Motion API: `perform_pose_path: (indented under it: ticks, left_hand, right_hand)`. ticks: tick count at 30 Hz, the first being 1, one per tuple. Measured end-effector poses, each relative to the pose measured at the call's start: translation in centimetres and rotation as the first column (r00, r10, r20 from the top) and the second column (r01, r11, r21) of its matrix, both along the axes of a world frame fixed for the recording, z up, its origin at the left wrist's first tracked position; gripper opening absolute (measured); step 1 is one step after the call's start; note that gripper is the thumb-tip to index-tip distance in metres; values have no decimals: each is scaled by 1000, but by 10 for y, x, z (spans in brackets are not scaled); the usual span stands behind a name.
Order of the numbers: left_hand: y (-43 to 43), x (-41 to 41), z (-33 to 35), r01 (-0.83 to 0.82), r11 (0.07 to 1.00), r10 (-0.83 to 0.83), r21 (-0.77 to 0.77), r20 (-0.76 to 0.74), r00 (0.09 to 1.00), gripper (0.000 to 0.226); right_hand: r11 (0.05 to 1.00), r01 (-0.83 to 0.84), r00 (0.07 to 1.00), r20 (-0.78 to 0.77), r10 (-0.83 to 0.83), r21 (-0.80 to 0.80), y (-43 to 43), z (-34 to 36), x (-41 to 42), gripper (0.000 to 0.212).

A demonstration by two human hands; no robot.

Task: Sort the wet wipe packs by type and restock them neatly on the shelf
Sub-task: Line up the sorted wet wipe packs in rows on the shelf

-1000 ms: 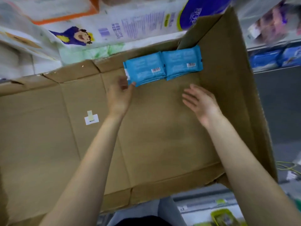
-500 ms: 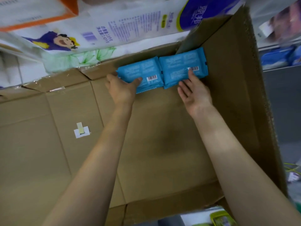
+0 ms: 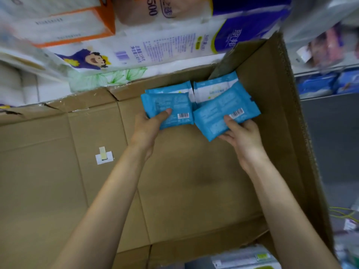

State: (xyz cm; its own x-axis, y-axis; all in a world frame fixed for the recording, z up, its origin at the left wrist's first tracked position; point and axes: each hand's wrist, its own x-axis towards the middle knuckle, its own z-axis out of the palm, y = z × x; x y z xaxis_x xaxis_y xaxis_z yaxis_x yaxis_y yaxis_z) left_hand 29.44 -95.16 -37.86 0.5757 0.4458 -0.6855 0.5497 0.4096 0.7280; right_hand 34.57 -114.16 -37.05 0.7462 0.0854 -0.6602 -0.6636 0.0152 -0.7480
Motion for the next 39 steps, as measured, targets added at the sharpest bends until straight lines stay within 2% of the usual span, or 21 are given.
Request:
perform_pose_path:
  ticks: [2, 7, 11, 18, 20, 23, 27, 33, 37, 39]
  left_hand:
    - [-3, -26, 18, 5, 997, -3, -75, 25, 1000, 16]
    - [-11, -96, 64, 80, 993, -75, -87, 65, 995, 29]
    - [-24, -154, 107, 124, 976, -87, -177, 205, 975, 40]
    - [-52, -273, 183, 103, 947, 17, -305, 366, 930, 47]
    - [-59, -311, 201, 79, 944, 48, -322, 368, 928, 41]
    - [-67, -363, 218, -121, 950, 209, -289, 297, 932, 36]
    - [-68, -427, 228, -311, 945, 328, -105, 271, 905, 13]
    - [-56, -490, 252, -487, 873, 453, -12, 387, 803, 40]
    - [-50, -516, 271, -603, 795, 520, 73, 430, 738, 35]
    - [-46, -526, 275, -628, 777, 550, 34, 449, 705, 32]
  right_hand:
    - [996, -62, 997, 44, 64, -59, -11, 15, -24, 27]
    - [981, -173, 975, 127, 183, -84, -32, 57, -81, 15]
    - [957, -280, 933, 216, 289, -69, -39, 99, -131, 14]
    - [975, -204, 900, 375, 221, -83, -44, 176, -240, 16]
    - [973, -224, 904, 363, 228, -52, -46, 192, -274, 18]
    - [950, -311, 908, 306, 285, 38, -50, 212, -317, 16]
    - [894, -382, 921, 182, 346, 234, -53, 234, -363, 17]
    - [818, -406, 901, 32, 432, 408, -41, 253, -417, 28]
    - [771, -388, 888, -19, 459, 505, -25, 265, -443, 43]
    - [752, -393, 882, -12, 470, 529, -12, 272, -455, 40]
